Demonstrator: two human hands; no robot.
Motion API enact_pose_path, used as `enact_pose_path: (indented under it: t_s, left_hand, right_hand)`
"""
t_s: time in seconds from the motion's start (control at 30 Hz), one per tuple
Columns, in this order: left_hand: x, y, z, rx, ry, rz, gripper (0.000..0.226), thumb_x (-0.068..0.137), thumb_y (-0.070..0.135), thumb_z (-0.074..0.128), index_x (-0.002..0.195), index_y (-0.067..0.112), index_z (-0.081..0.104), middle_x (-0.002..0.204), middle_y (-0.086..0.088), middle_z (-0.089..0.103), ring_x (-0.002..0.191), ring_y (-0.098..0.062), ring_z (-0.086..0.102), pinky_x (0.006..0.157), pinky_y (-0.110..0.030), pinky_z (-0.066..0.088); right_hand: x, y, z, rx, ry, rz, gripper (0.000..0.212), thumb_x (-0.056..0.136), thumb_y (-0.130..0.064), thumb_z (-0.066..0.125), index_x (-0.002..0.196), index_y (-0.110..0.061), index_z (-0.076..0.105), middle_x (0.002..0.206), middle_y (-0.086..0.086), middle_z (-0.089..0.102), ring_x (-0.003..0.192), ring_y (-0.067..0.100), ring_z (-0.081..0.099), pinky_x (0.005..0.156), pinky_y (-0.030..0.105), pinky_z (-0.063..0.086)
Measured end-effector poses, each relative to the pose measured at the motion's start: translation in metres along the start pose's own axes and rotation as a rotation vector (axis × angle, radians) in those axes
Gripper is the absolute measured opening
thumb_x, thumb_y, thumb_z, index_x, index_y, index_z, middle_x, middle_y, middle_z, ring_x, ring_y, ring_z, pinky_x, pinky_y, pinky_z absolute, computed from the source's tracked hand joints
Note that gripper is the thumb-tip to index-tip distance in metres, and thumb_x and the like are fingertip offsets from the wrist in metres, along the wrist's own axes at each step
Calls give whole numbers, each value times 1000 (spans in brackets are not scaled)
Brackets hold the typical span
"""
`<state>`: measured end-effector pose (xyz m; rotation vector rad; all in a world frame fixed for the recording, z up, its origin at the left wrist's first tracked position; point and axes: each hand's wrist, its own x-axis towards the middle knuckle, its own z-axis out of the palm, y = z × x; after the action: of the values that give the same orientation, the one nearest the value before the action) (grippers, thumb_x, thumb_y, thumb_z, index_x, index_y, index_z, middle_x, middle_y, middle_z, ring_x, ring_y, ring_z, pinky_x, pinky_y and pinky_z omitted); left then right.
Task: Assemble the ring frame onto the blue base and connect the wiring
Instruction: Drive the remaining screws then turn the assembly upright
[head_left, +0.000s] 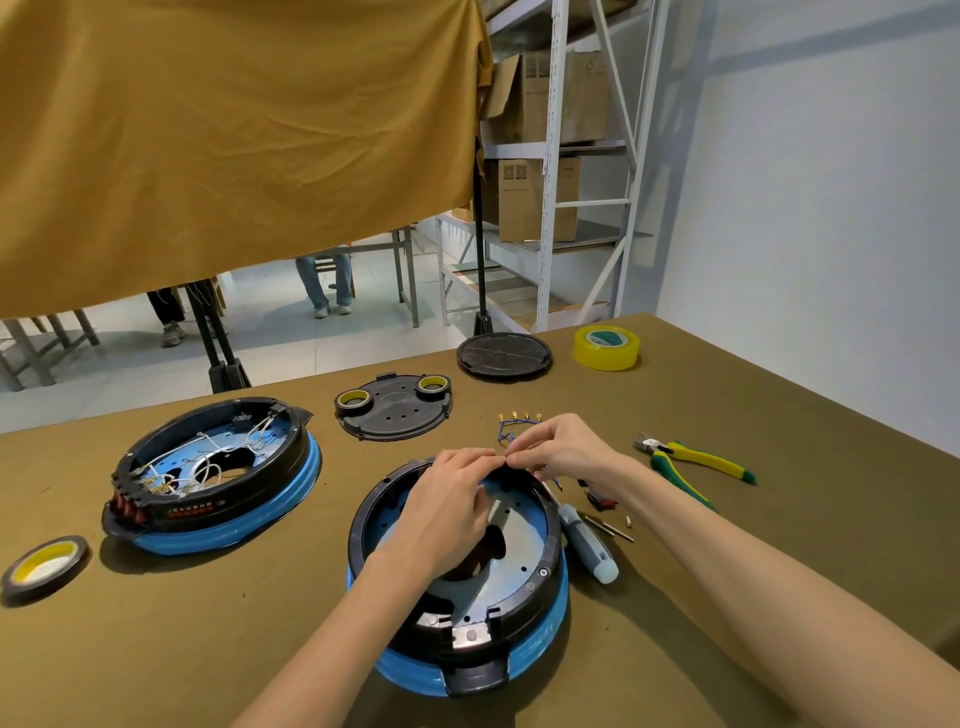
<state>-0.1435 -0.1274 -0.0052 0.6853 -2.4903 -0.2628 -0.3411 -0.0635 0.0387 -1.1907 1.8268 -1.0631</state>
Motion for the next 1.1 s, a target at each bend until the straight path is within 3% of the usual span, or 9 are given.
enact_pose_path:
  t_s: [0.17, 0.3, 0.4, 0.5, 0.63, 0.7, 0.87, 1.0, 1.1]
  left_hand:
    - [0, 0, 1, -6, 2, 0, 45, 99, 15, 55, 143, 27, 58, 143, 11, 56, 132, -11, 43, 108, -25, 38]
    - [1, 0, 1, -14, -5, -14, 44, 100, 18, 55, 143, 28, 56, 143, 12, 57, 132, -9, 43, 108, -25, 38]
    - [0, 0, 0, -34, -8, -27, 44, 98, 18, 56, 141, 29, 56, 141, 13, 57, 130, -8, 44, 105, -22, 36]
    - [-1, 1, -1, -27, -16, -32, 44, 97, 17, 56, 140, 28, 55, 142, 13, 56, 131, -8, 43, 104, -22, 36]
    - [-2, 3, -2, -6, -58, -27, 49, 99, 18, 55, 146, 29, 51, 148, 12, 51, 135, -10, 39, 110, -26, 36]
    - [0, 4, -3, 53, -85, -1, 52, 100, 21, 55, 150, 31, 46, 150, 10, 46, 134, -14, 37, 109, -30, 38]
    - [3, 11, -6, 267, -108, 66, 50, 103, 24, 48, 153, 30, 41, 149, 3, 42, 132, -23, 39, 107, -35, 34]
    - [1, 17, -9, 299, -102, 24, 48, 104, 31, 46, 152, 32, 44, 133, -1, 48, 120, -24, 44, 99, -34, 36]
    - [4, 24, -21, 163, -192, -57, 38, 108, 36, 38, 142, 32, 55, 123, 1, 62, 111, -20, 56, 90, -34, 46]
  right_hand:
    - [-2, 2, 7, 7, 38, -2, 10, 84, -17, 83, 77, -25, 83, 79, -10, 78, 76, 2, 71, 59, 15, 53]
    - [4, -10, 9, -8, 46, 122, 15, 82, -11, 82, 72, -23, 82, 68, -9, 75, 64, 4, 68, 50, 15, 52]
    - [6, -16, 16, 106, 73, 242, 15, 81, -1, 79, 91, -13, 78, 78, 4, 75, 61, 10, 70, 47, 20, 53]
    - [2, -13, 20, 195, 89, 325, 20, 81, -4, 77, 100, -8, 73, 76, 5, 70, 53, 10, 66, 45, 17, 49]
    - [-10, 1, 15, 194, 53, 200, 12, 90, -16, 75, 101, -12, 79, 94, 4, 76, 84, 14, 70, 58, 21, 55]
    - [-16, 4, 12, 111, 25, 135, 15, 91, -21, 75, 103, -14, 79, 94, 3, 77, 90, 16, 71, 67, 25, 56]
    - [-31, 6, 20, -316, -47, 111, 26, 86, -16, 71, 107, -1, 72, 84, 13, 69, 75, 23, 62, 68, 38, 50]
    - [-36, 8, 28, -431, 68, 65, 29, 85, -13, 63, 104, 7, 71, 76, 12, 61, 67, 23, 56, 60, 34, 41]
    - [-46, -1, 25, -362, -28, 101, 27, 90, -25, 70, 104, -2, 72, 81, 9, 74, 66, 16, 69, 59, 28, 54]
